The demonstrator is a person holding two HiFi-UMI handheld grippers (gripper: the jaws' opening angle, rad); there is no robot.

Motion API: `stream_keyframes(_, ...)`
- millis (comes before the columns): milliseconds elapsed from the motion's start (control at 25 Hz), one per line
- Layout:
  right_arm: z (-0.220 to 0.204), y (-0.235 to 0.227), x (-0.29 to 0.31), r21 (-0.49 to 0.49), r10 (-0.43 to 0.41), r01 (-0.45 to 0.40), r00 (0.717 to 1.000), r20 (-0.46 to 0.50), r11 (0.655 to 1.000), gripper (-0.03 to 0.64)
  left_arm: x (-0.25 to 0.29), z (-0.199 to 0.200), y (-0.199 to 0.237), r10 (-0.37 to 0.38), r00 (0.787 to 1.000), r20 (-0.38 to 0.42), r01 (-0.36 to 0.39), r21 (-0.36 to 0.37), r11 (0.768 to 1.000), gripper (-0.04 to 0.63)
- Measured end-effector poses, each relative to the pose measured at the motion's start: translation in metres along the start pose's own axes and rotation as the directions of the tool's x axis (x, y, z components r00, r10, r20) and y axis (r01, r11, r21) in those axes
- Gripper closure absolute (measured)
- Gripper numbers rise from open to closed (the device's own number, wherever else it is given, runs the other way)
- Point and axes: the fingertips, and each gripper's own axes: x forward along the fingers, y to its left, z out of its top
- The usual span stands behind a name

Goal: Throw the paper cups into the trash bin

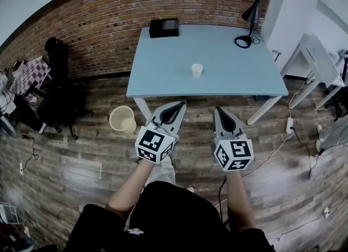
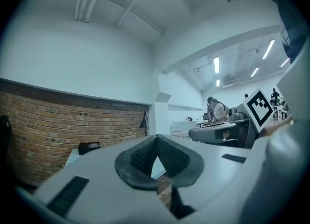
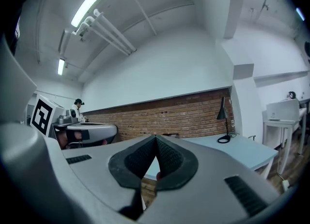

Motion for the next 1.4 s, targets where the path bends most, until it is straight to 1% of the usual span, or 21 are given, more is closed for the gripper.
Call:
stream_keyframes(280,-0.004,-0.007,0.048,0.012,-0.002,0.002,1.0,-0.018,1.0,0.614,0.027,-0.004,0.039,-0.009,1.0,-0.001,0.009,-0.015,1.0,0.588)
stream_keyframes(520,-0.01,-0.019,0.092,0.019,-0.007,0.007,0.999,-0.045,1.0,0.614,0.056,-0.014,0.072,-0.017,1.0,-0.013,0.017,-0.046,0.999,0.588)
stream_keyframes(1000,-0.005,-0.038,0.176,0.025,-0.072,0.075,0.994,-0.078,0.997,0.614,0.107,-0.011,0.159,-0.041,0.999,-0.001,0.041,-0.078,0.996,0.588)
stream_keyframes(1400,-0.018,-0.043,0.246,-0.001,-0.112,0.113,0.981,-0.158,0.994,0.614,0.138,-0.025,0.227,-0.085,0.996,-0.015,0.083,-0.111,0.99,0.588)
